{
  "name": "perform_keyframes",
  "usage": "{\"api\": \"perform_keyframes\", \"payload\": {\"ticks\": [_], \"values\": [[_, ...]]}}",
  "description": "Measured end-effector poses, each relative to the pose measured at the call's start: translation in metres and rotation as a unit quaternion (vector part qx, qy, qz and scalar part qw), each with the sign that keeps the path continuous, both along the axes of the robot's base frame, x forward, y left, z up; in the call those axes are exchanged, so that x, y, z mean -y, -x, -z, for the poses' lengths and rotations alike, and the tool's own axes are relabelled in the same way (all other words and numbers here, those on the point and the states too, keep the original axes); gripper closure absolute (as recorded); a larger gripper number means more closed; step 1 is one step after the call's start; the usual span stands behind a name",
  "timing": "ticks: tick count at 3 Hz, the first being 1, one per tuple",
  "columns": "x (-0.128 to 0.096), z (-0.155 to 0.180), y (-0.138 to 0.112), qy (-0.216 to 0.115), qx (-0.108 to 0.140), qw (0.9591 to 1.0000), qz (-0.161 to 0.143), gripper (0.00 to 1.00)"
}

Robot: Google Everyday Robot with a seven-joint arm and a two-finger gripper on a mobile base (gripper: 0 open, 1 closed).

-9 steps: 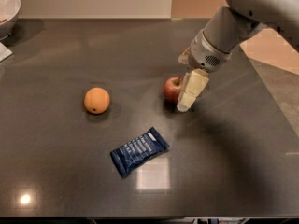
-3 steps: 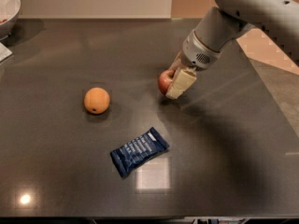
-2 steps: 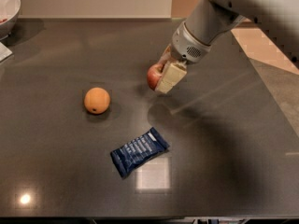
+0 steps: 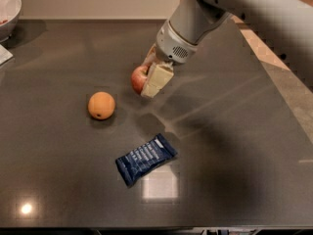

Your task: Move apple near orange

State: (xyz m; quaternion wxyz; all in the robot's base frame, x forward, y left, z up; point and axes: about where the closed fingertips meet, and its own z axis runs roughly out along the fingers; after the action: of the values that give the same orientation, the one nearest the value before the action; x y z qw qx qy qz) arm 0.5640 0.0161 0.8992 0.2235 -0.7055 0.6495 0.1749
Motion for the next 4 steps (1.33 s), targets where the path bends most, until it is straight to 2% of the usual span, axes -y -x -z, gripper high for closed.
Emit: {"api": "perform_keyframes", "payload": {"ticks": [2,3,4], "values": [[-0.027,0.019,0.016,0.007,-0.020,0.9994,-0.026,1.00],[-0.038,0.029,0.024,0.015,-0.018,0.9992,-0.032,1.00],[-0.044,0.038,0.028,0.025,-0.014,0.9992,-0.030,0.84]]}}
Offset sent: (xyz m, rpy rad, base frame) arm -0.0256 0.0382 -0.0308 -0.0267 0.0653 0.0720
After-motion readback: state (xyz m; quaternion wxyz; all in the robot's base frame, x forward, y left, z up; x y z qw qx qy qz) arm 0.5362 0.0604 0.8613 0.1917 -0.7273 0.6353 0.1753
